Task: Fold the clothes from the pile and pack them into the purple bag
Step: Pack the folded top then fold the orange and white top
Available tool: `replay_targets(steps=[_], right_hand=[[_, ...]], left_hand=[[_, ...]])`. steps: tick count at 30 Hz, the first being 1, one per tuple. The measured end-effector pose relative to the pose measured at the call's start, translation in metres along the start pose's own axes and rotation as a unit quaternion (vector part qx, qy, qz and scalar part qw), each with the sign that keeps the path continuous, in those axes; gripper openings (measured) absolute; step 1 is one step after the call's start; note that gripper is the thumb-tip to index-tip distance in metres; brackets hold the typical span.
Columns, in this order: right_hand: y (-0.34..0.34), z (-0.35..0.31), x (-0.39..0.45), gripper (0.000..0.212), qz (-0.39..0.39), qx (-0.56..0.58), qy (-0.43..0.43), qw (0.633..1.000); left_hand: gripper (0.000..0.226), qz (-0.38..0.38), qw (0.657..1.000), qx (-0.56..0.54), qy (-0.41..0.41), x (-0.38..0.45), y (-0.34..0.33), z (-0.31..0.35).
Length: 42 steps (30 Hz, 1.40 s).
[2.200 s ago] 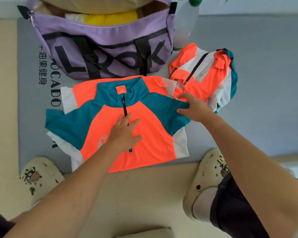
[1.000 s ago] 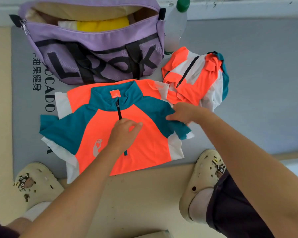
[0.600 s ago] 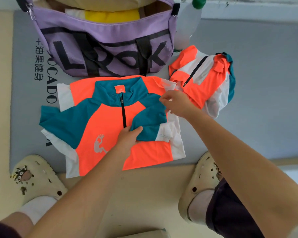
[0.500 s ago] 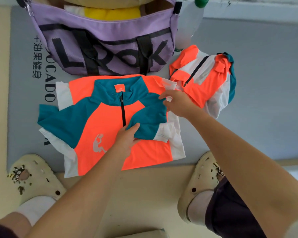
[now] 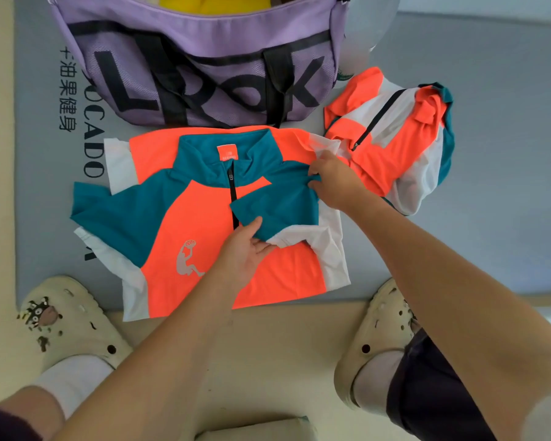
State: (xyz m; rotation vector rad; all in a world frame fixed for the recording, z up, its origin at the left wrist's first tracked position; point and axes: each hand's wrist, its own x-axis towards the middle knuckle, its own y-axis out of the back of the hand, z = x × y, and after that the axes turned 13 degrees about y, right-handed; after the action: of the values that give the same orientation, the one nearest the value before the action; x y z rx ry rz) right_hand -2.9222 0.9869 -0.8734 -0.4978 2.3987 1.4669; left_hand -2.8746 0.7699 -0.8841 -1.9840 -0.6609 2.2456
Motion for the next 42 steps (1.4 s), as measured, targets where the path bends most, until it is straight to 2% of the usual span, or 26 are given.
replay_targets(steps=[2, 4, 7, 9, 11, 13, 15, 19, 21, 24, 26, 29, 34, 36, 38, 40, 42], right_hand=[[0.000, -0.002, -0.006, 0.025, 0.034, 0.019, 0.001, 0.999], [-0.004, -0.006, -0.019, 0.029, 0.094, 0.066, -0.015, 0.993], [-0.019, -0.011, -0.050, 0.026, 0.184, 0.151, -0.096, 0.967], [-0.035, -0.012, -0.073, 0.018, 0.145, 0.179, -0.173, 0.958], [-0.051, -0.011, -0.098, 0.029, 0.042, 0.200, -0.242, 0.948], [-0.066, -0.011, -0.120, 0.038, -0.045, 0.208, -0.266, 0.940], [-0.077, -0.011, -0.137, 0.036, -0.078, 0.187, -0.262, 0.944], [-0.078, -0.010, -0.149, 0.030, -0.071, 0.185, -0.261, 0.945], [-0.074, -0.011, -0.148, 0.037, -0.059, 0.224, -0.255, 0.939], [-0.073, -0.013, -0.144, 0.035, 0.004, 0.264, -0.263, 0.928], [-0.074, -0.009, -0.143, 0.032, -0.019, 0.211, -0.261, 0.942], [-0.073, -0.005, -0.144, 0.031, -0.045, 0.173, -0.271, 0.946], [-0.058, -0.014, -0.111, 0.034, 0.116, 0.215, -0.274, 0.930], [-0.055, -0.020, -0.093, 0.031, 0.111, 0.237, -0.256, 0.931], [-0.058, -0.021, -0.080, 0.023, 0.070, 0.233, -0.244, 0.939], [-0.060, -0.020, -0.076, 0.019, 0.047, 0.212, -0.255, 0.942], [-0.061, -0.025, -0.075, 0.020, 0.058, 0.197, -0.273, 0.940]], left_hand=[[0.021, 0.070, 0.993, 0.085, -0.032, -0.001, 0.006, 0.003], [0.022, 0.155, 0.968, 0.184, -0.068, -0.003, 0.013, 0.002], [0.017, 0.172, 0.945, 0.261, -0.097, -0.004, 0.020, -0.003], [0.016, 0.181, 0.925, 0.311, -0.119, -0.004, 0.022, -0.005], [0.019, 0.186, 0.910, 0.341, -0.142, -0.004, 0.023, -0.006], [0.020, 0.177, 0.906, 0.353, -0.154, -0.006, 0.024, -0.007], [0.021, 0.179, 0.899, 0.370, -0.149, -0.006, 0.027, -0.009], [0.018, 0.209, 0.874, 0.419, -0.127, -0.006, 0.036, -0.009], [0.022, 0.201, 0.884, 0.410, -0.103, -0.007, 0.039, -0.007], [0.027, 0.184, 0.894, 0.401, -0.082, -0.007, 0.038, -0.004], [0.019, 0.175, 0.895, 0.403, -0.079, -0.007, 0.035, -0.001], [0.024, 0.174, 0.903, 0.384, -0.076, -0.007, 0.034, 0.006], [0.016, 0.219, 0.903, 0.358, -0.088, -0.001, 0.037, 0.016], [0.016, 0.229, 0.897, 0.367, -0.094, 0.001, 0.041, 0.017], [0.013, 0.232, 0.882, 0.397, -0.102, 0.001, 0.044, 0.018], [0.009, 0.241, 0.864, 0.425, -0.121, 0.001, 0.046, 0.019], [0.011, 0.255, 0.847, 0.442, -0.146, -0.001, 0.049, 0.021]])
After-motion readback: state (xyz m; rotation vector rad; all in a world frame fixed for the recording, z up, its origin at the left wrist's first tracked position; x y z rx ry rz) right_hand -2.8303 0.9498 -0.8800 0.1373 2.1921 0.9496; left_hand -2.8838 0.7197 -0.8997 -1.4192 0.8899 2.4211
